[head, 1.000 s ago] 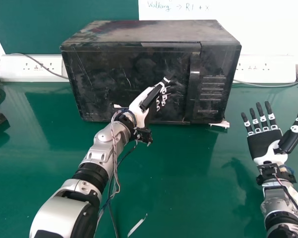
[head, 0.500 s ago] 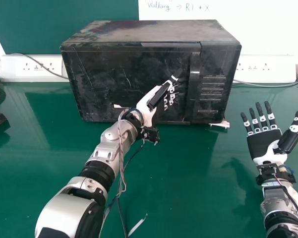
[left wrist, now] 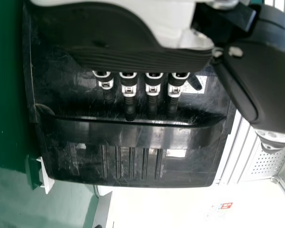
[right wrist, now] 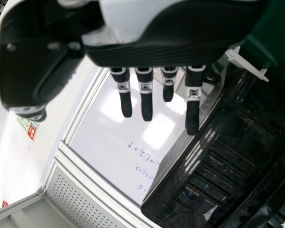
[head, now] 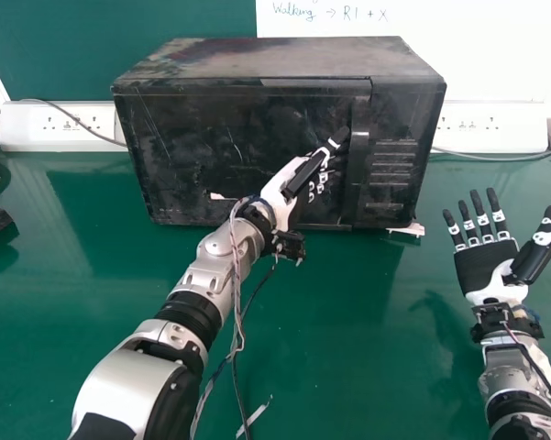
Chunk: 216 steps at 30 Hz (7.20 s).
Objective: Open the door of oven
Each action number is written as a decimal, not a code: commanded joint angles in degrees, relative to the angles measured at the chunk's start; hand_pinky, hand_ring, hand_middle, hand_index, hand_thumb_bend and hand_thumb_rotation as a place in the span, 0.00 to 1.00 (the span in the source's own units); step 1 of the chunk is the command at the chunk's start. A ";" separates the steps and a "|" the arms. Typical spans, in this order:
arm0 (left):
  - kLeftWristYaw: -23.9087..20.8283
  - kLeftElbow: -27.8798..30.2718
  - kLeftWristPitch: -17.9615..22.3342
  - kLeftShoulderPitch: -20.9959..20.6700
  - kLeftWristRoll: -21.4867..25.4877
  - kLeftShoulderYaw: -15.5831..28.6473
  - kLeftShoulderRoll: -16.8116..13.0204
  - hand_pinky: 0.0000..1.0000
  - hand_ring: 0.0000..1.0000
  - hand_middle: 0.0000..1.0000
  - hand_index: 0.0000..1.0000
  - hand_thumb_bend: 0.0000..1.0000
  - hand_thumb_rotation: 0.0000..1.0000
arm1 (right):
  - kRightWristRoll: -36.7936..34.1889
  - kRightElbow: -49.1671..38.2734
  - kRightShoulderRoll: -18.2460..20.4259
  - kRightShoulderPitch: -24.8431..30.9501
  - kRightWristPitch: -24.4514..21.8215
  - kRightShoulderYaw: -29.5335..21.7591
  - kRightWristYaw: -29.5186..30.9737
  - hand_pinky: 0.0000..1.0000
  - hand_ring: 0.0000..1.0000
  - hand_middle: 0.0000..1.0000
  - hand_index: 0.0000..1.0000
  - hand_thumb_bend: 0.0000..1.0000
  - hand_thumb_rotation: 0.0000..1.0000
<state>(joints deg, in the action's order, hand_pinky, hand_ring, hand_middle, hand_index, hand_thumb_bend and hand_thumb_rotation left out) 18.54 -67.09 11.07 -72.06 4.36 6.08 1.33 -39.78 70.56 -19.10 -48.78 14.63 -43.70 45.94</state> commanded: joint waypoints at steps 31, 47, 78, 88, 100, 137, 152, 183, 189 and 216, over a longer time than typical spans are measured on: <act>-0.58 -1.19 -0.84 -2.76 -1.26 -1.02 3.77 0.65 0.87 0.93 0.96 0.84 0.95 | -0.18 -0.74 0.59 -0.34 0.47 0.28 0.11 0.68 0.91 0.96 0.93 1.00 0.86; 0.33 -1.49 -0.14 -4.00 -1.78 -1.68 4.94 0.60 0.79 0.87 0.94 0.83 0.94 | -0.41 -0.97 0.75 -0.31 0.11 0.16 -0.79 0.61 0.84 0.92 0.90 1.00 0.84; 12.62 -3.59 -3.37 -5.29 2.23 1.20 5.77 0.50 0.66 0.73 0.83 0.90 0.93 | -0.34 -1.90 1.40 -0.17 0.07 0.44 -1.16 0.58 0.75 0.87 0.90 1.00 0.90; 15.61 -3.45 -3.47 -4.81 2.52 1.93 4.46 0.49 0.64 0.70 0.83 0.90 0.96 | -0.17 -1.87 1.36 -0.29 -0.05 0.51 -1.61 0.55 0.71 0.83 0.88 1.00 0.89; 19.52 -2.65 -3.05 -3.65 2.97 2.46 2.71 0.36 0.52 0.64 0.76 0.87 1.00 | -0.02 -2.02 1.37 -0.25 -0.02 0.62 -2.53 0.51 0.67 0.79 0.84 1.00 0.88; 34.23 9.15 -7.42 4.73 8.44 1.66 -0.81 0.37 0.51 0.61 0.70 0.89 0.99 | -0.33 -1.87 0.86 -0.24 -0.38 0.72 -2.06 0.49 0.63 0.76 0.82 1.00 0.91; 38.24 21.65 -14.31 11.74 10.95 0.06 -3.31 0.35 0.50 0.61 0.73 0.85 1.00 | -0.21 -1.71 0.81 -0.35 -0.25 0.76 -2.51 0.50 0.63 0.77 0.82 1.00 0.89; 43.67 46.12 -25.05 25.23 20.65 -2.58 -9.31 0.36 0.51 0.62 0.81 0.85 0.99 | -0.07 -1.10 0.52 -0.56 -0.16 0.82 -2.97 0.48 0.60 0.74 0.81 1.00 0.87; 43.50 48.87 -26.52 27.50 22.94 -2.20 -10.57 0.37 0.51 0.62 0.82 0.86 0.99 | -0.01 -0.95 0.38 -0.55 -0.25 0.84 -2.93 0.49 0.61 0.74 0.82 1.00 0.87; 45.57 57.57 -27.89 36.00 30.26 -1.49 -13.88 0.32 0.44 0.61 0.78 0.84 1.00 | -0.09 -0.54 -0.06 -0.73 -0.80 0.72 -2.83 0.47 0.59 0.71 0.81 1.00 0.86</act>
<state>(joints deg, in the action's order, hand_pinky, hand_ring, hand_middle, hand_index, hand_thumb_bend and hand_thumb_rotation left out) 61.28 -11.92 -16.36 -36.50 32.21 5.19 -12.92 -39.76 69.49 -18.58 -48.85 14.05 -42.82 42.81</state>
